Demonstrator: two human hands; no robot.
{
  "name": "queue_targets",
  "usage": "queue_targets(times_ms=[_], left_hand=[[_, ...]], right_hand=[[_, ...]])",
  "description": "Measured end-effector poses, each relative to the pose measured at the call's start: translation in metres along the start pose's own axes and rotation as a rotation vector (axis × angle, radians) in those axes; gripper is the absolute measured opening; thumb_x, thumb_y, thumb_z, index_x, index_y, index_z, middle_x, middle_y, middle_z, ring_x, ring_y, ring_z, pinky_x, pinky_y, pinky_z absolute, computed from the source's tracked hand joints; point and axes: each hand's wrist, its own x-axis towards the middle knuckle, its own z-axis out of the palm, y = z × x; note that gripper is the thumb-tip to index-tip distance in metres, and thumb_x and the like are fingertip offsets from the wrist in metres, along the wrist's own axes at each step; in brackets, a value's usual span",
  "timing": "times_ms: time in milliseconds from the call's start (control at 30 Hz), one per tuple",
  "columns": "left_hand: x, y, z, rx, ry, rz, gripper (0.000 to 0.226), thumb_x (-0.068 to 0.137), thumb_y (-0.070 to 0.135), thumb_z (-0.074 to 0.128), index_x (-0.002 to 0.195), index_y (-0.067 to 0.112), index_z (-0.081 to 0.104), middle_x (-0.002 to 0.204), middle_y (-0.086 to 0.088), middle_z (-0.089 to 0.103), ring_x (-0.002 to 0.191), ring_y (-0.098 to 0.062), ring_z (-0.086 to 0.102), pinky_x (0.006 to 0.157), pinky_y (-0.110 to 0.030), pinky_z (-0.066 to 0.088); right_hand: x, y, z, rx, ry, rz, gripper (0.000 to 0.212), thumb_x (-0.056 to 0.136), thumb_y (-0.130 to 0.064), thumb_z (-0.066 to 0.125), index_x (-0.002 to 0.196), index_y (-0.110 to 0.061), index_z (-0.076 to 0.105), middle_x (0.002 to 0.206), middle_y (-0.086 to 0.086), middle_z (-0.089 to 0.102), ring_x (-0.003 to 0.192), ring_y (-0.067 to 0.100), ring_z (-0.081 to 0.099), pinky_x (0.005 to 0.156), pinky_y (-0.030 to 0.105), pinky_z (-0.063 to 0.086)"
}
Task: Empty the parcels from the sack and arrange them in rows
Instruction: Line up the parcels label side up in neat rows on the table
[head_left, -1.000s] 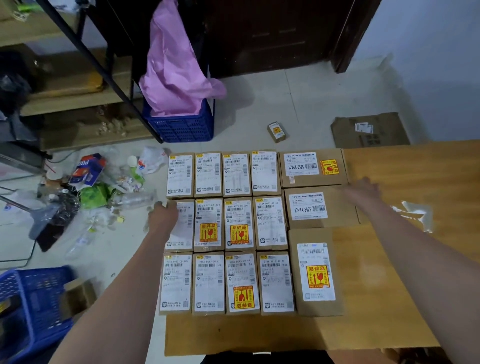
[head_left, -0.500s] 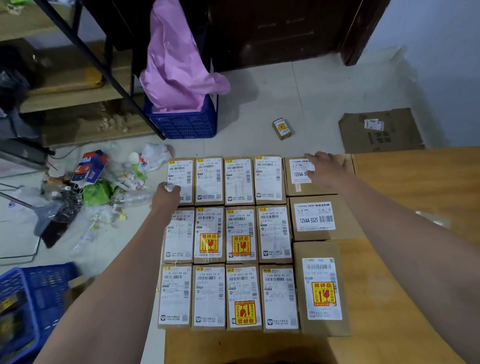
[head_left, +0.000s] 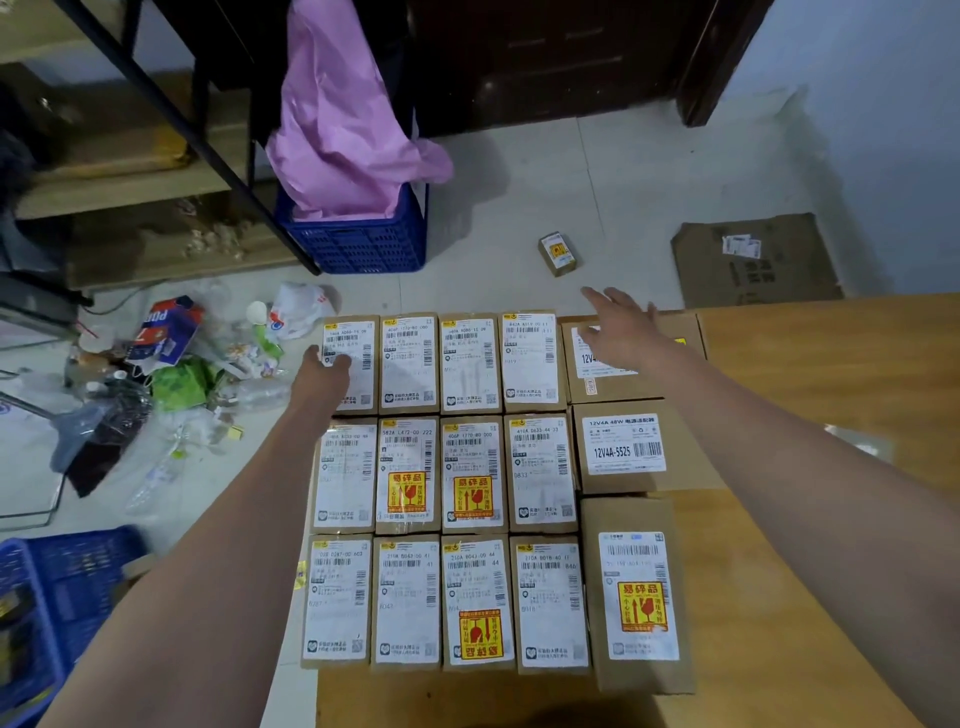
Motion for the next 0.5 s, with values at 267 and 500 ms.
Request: queue_targets(times_ms=[267, 500], left_hand=[[-0.002, 0.002, -0.001, -0.068, -0.045, -0.021, 0.056, 0.098, 0.032, 0.048, 0.150, 0.018, 0.030, 0.144, -0.013, 0.047, 0.128, -0.034, 0.045, 0.096, -0.038, 0.038], [0.026, -0.036, -0.007, -0.095, -0.099, -0.053, 0.072, 0.079, 0.050, 0.043, 0.147, 0.031, 0.030, 0.143, -0.010, 0.050, 0.127, -0.038, 0.049, 0.108, -0.058, 0.036]], right_hand=[[0.007, -0.058, 0.023, -0.092, -0.038, -0.136, 0.067, 0.098, -0.022, 0.055, 0.155, -0.018, 0.021, 0.159, 0.008, 0.027, 0.148, 0.023, 0.022, 0.121, 0.051, 0.002], [0.002, -0.009, 0.014, 0.123, 0.201, 0.145, 0.074, 0.098, -0.035, 0.052, 0.157, -0.021, 0.010, 0.162, 0.015, 0.013, 0.150, 0.030, 0.012, 0.118, 0.055, 0.004]])
